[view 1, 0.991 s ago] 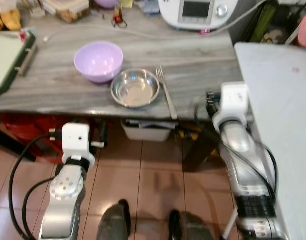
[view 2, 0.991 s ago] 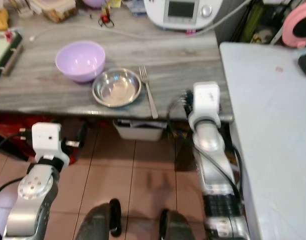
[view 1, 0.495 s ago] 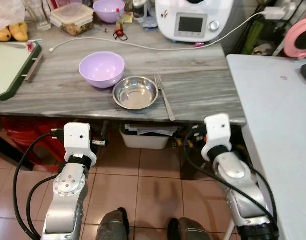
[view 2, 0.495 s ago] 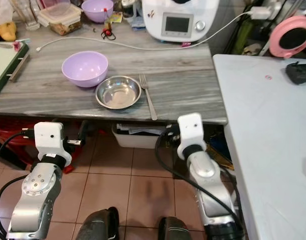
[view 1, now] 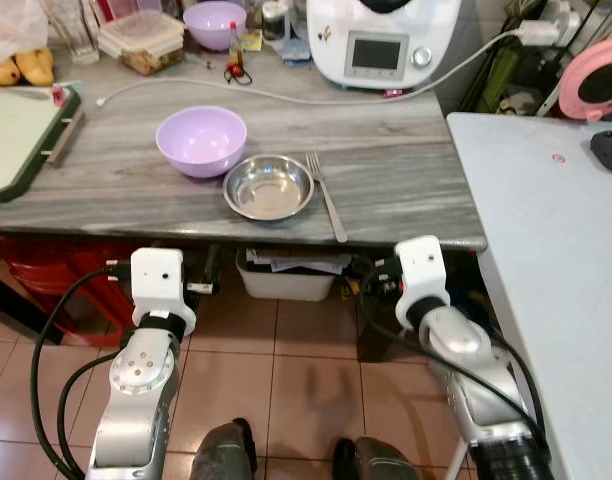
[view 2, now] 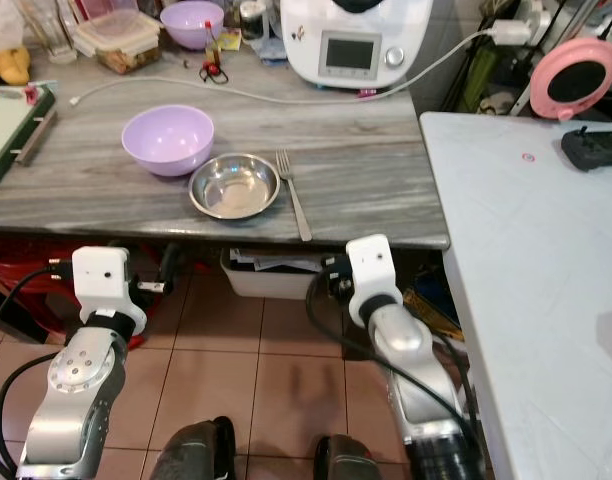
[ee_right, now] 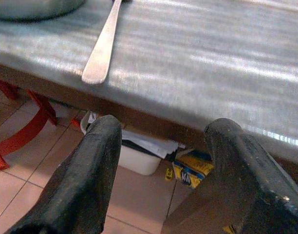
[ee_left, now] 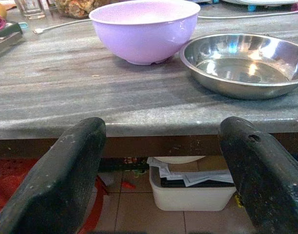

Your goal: Setting the table

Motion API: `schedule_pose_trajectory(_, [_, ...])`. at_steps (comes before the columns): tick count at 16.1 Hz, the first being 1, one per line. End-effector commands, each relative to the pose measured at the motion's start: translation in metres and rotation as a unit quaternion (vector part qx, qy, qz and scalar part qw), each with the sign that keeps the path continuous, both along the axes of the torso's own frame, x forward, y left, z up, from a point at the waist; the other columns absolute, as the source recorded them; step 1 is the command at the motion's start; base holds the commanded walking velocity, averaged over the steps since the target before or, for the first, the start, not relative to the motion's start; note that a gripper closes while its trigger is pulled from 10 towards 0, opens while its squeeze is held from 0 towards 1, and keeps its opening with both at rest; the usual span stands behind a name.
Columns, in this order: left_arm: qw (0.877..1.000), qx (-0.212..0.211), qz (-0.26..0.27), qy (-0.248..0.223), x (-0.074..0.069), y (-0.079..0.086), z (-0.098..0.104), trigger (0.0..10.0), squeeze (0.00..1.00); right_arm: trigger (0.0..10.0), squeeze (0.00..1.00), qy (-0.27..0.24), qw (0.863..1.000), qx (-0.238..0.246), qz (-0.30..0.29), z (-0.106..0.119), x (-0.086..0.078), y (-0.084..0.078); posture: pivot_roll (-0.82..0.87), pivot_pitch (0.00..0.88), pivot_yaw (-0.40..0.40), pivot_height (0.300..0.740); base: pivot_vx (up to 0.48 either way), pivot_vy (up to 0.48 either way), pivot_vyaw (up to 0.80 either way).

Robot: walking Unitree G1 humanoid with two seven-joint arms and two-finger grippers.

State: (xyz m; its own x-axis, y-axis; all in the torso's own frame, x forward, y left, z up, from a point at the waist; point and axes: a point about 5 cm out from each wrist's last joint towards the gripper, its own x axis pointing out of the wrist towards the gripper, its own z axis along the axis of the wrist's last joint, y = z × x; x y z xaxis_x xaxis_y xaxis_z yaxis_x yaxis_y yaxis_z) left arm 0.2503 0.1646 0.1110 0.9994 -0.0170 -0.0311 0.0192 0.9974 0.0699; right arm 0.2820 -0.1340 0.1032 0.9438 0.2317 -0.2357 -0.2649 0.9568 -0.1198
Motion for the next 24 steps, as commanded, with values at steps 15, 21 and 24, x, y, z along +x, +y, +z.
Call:
schedule_pose_trajectory(15, [1.000, 0.003, -0.008, 0.005, -0.001, -0.001, -0.001, 10.0, 0.00, 10.0, 0.00, -0.007, 0.999, 0.012, 0.034, -0.002, 0.034, 0.024, 0.07, 0.122, 0.011, 0.740, 0.000, 0.000, 0.00])
schedule_pose_trajectory(21, [1.000, 0.003, -0.006, 0.007, -0.003, -0.001, -0.001, 10.0, 0.00, 10.0, 0.00, -0.006, 0.999, 0.017, 0.033, -0.006, 0.031, 0.025, 0.07, 0.125, 0.009, 0.740, 0.000, 0.000, 0.00])
schedule_pose_trajectory(24, [1.000, 0.003, -0.006, 0.007, -0.003, -0.001, -0.002, 10.0, 0.00, 10.0, 0.00, -0.015, 0.999, 0.021, 0.030, -0.004, 0.027, 0.023, 0.07, 0.123, 0.009, 0.740, 0.000, 0.000, 0.00])
